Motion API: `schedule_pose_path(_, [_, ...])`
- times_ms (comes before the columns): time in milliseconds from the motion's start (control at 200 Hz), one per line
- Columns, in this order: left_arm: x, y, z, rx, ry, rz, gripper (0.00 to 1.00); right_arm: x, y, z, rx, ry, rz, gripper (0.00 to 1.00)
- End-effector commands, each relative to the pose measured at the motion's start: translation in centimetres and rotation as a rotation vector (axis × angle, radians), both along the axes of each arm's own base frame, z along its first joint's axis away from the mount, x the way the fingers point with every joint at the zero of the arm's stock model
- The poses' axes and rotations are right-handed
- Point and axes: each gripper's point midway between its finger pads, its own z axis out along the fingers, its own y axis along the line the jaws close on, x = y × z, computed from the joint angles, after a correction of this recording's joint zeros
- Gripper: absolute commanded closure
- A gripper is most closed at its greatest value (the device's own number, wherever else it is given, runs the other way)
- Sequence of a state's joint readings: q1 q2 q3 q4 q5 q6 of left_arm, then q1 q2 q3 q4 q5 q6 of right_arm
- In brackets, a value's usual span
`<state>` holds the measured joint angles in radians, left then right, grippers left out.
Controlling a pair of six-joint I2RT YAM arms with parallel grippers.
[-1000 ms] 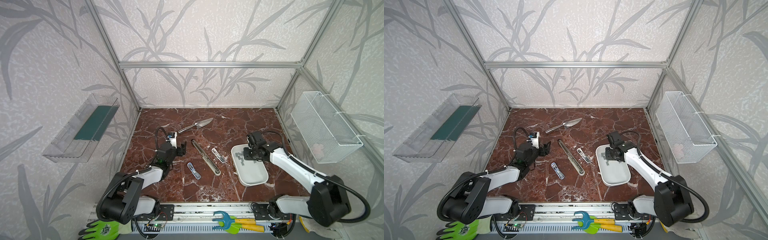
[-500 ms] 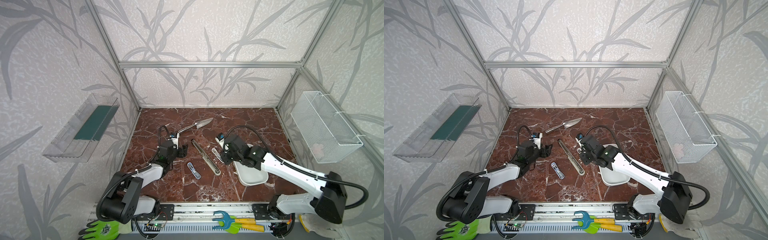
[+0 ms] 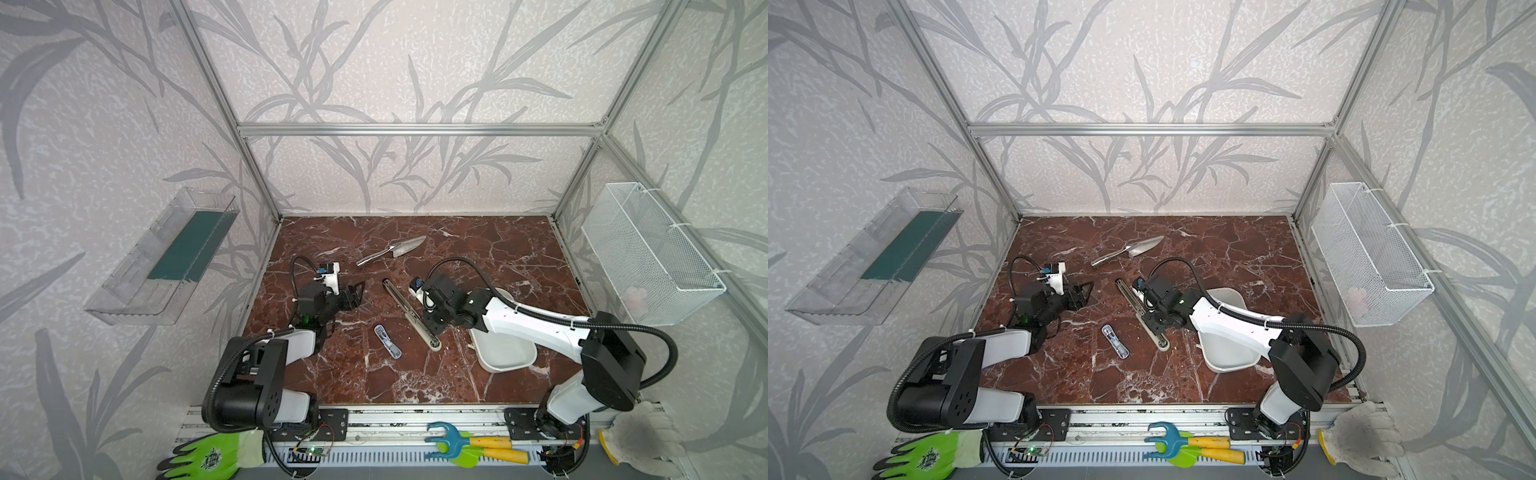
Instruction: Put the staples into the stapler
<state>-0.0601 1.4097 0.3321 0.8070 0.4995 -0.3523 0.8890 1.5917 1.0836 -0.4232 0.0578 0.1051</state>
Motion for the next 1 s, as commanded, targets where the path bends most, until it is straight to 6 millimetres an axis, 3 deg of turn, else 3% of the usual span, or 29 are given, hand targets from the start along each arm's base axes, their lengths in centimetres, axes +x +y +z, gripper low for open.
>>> schedule_pose_path(0, [-0.6, -1.7, 2.8, -0.080, -0.110, -0.104, 0.25, -0.4, 0.8, -0.1, 0.017, 0.013, -0.018, 0.87])
schedule_pose_path(205, [-0.8, -2.3, 3.3, -0.096, -0.135, -0.141, 0.23, -1.1, -0.9, -0.8, 0.013, 0.018, -0.108, 0.87])
schedule_pose_path(575, [-0.7, -1.9, 3.1, -0.087, -0.132, -0.116, 0.23, -2.5, -1.6, -1.7, 0.024, 0.031, -0.108, 0.88])
schedule_pose_path(995, [-0.7, -1.9, 3.1, -0.085, -0.132, -0.113, 0.23, -3.3, 0.1, -2.1, 0.000, -0.001, -0.052, 0.88])
